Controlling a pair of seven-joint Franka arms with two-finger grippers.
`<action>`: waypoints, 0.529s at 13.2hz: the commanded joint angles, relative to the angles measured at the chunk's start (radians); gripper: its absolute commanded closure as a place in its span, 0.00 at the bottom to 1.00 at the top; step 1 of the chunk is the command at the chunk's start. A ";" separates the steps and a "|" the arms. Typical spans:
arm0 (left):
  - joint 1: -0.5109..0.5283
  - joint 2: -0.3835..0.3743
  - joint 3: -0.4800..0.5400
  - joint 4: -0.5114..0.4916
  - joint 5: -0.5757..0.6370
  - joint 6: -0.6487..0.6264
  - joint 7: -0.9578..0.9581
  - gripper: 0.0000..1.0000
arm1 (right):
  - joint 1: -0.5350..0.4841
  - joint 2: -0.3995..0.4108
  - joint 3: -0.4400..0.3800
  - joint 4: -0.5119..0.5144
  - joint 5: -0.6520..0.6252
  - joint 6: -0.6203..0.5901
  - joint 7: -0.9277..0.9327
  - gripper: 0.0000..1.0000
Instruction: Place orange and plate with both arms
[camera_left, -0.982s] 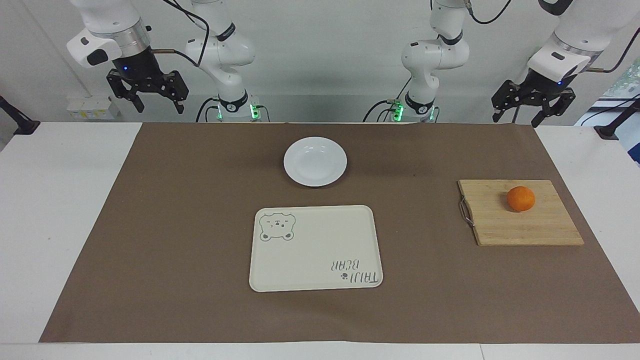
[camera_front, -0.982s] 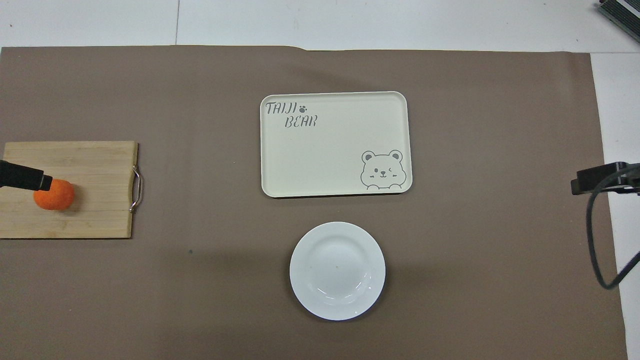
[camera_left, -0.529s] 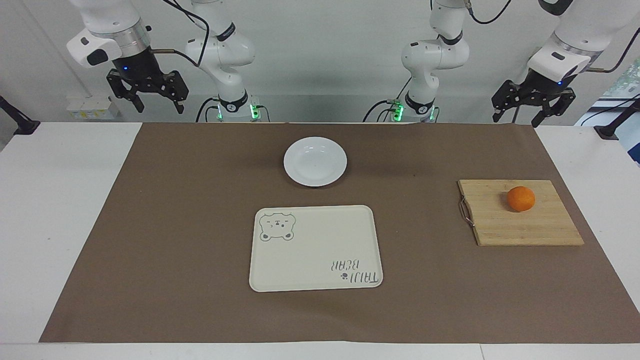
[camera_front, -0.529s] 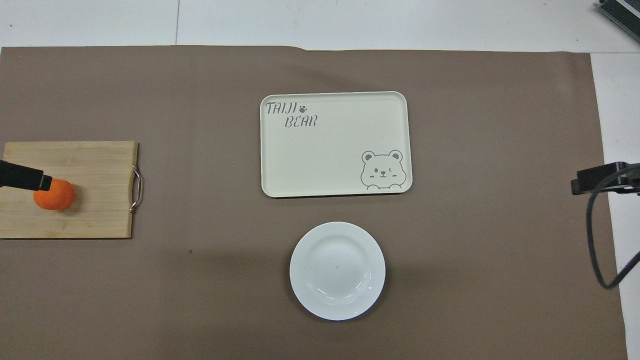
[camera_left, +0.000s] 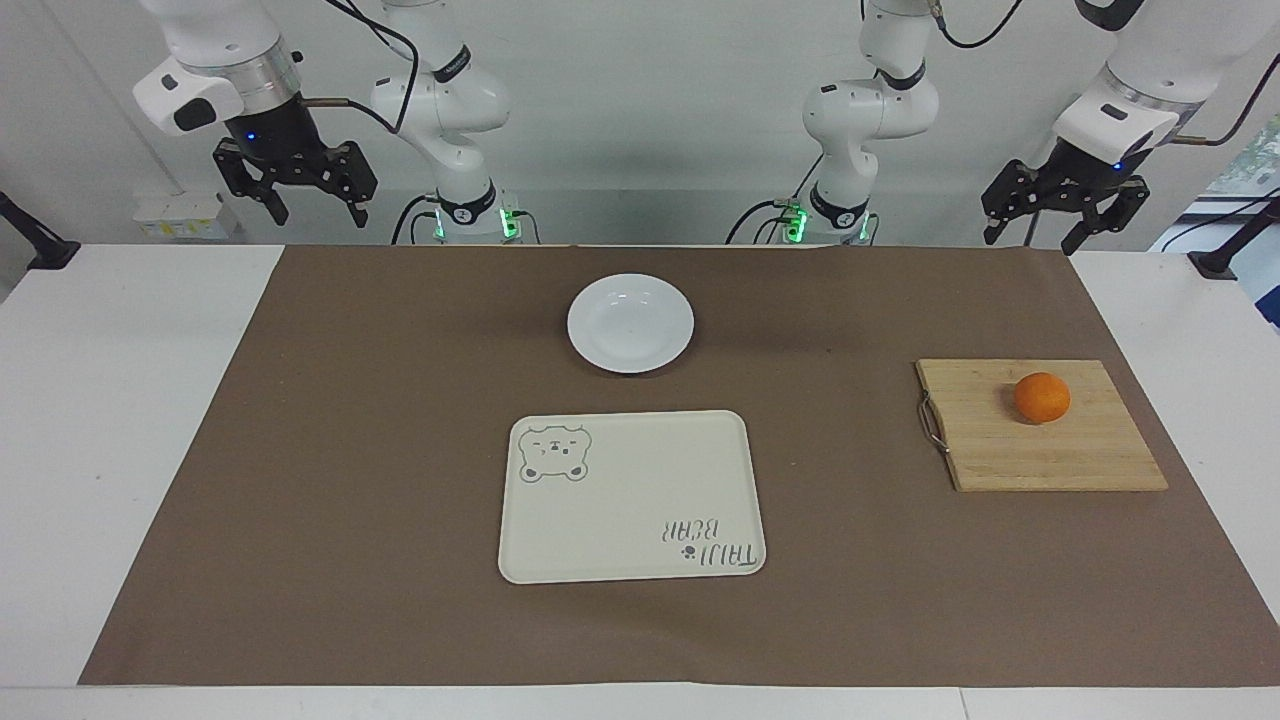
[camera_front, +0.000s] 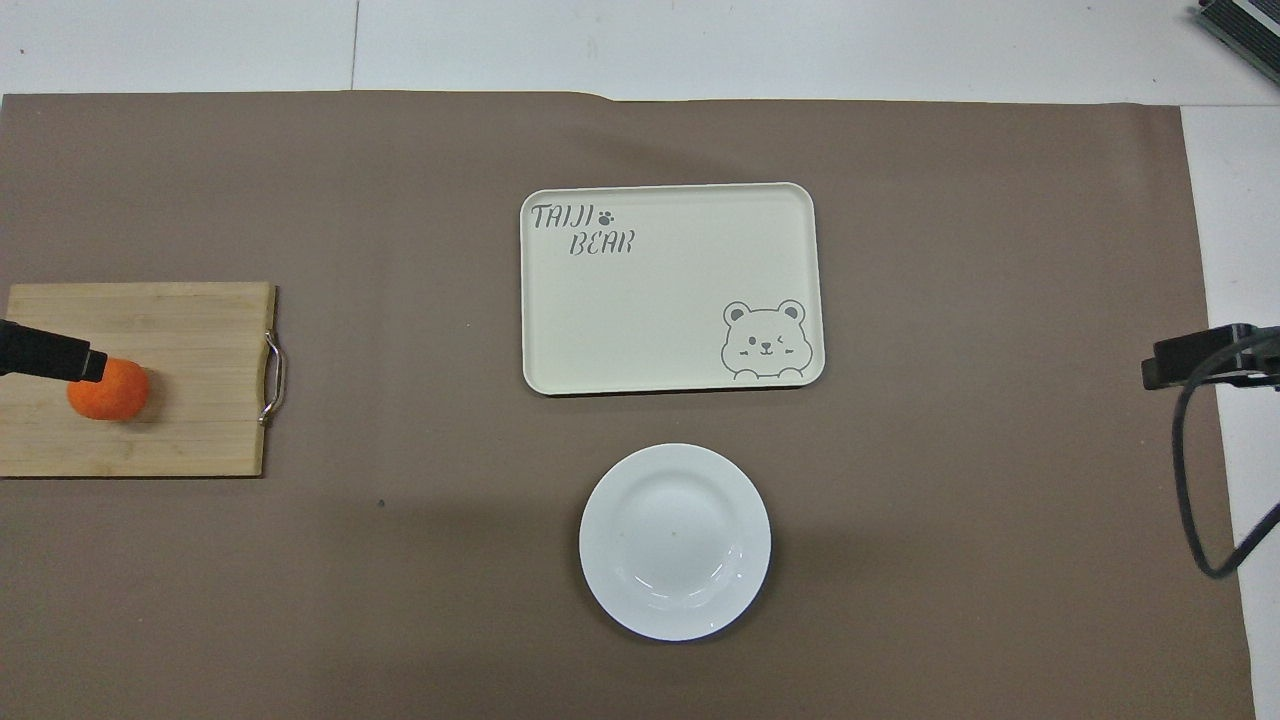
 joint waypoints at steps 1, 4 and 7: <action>-0.009 -0.019 0.002 -0.017 -0.005 -0.001 -0.011 0.00 | -0.012 0.001 0.003 0.009 0.003 -0.003 -0.022 0.00; -0.006 -0.019 0.004 -0.017 -0.005 -0.004 -0.009 0.00 | -0.012 0.001 0.003 0.009 0.003 -0.003 -0.023 0.00; 0.005 -0.019 0.004 -0.017 -0.005 -0.004 -0.008 0.00 | -0.012 0.001 0.003 0.009 0.003 -0.003 -0.023 0.00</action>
